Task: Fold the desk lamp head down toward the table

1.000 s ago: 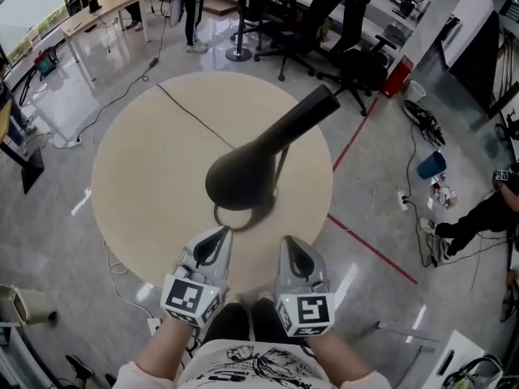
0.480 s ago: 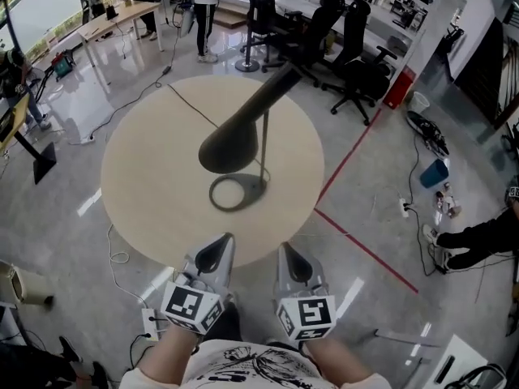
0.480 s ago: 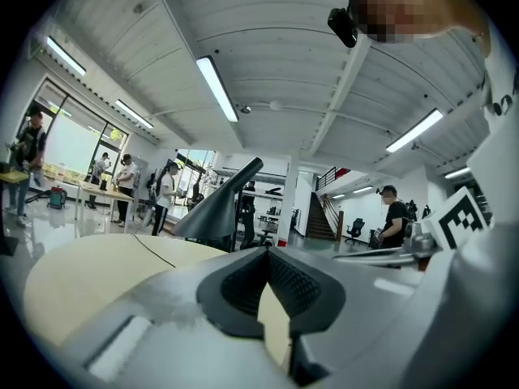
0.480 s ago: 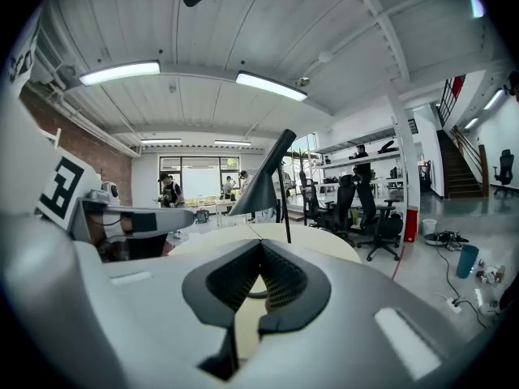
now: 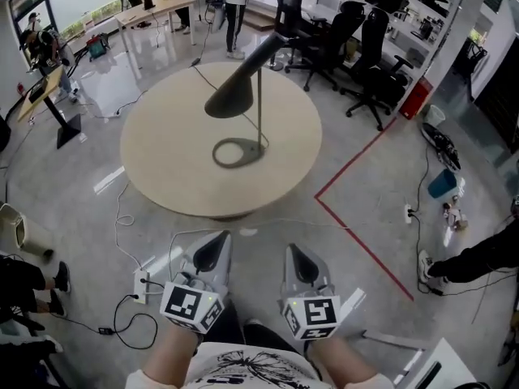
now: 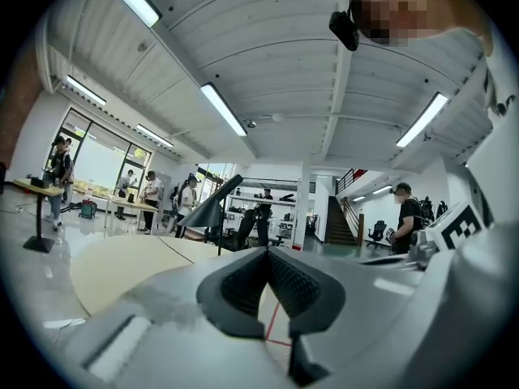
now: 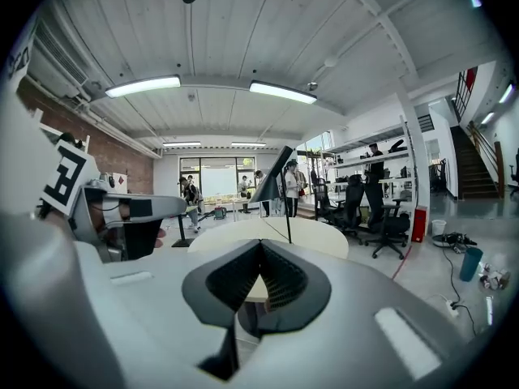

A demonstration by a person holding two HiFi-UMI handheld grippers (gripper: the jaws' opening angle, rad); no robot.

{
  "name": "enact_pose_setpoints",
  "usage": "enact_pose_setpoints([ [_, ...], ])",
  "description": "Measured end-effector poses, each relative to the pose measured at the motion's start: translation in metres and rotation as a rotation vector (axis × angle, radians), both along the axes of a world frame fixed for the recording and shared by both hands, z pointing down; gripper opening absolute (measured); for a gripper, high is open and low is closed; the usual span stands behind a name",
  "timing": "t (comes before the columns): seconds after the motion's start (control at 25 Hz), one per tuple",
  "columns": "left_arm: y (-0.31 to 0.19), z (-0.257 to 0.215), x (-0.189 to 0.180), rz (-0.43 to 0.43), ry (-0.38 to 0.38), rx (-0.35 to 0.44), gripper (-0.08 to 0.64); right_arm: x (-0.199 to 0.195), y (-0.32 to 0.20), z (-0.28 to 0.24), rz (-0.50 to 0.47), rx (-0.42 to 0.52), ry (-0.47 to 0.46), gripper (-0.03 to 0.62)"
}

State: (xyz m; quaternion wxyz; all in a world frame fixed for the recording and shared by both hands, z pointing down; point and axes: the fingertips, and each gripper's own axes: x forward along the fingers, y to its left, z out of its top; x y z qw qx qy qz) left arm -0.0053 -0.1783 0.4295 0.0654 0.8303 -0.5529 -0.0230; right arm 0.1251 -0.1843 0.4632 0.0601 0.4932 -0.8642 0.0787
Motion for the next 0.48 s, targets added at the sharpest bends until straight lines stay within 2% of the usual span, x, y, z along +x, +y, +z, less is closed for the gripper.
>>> enact_pose_setpoints([
  [0.32,0.067,-0.019,0.002,-0.024,0.005,0.036,0.003,0.003,0.064,-0.012,-0.039,0.028,0.013,0.008],
  [0.48,0.101,-0.013,0.004,-0.014,0.013,0.017,0.003,0.000,0.097,-0.016,-0.048,0.042,0.025,0.008],
])
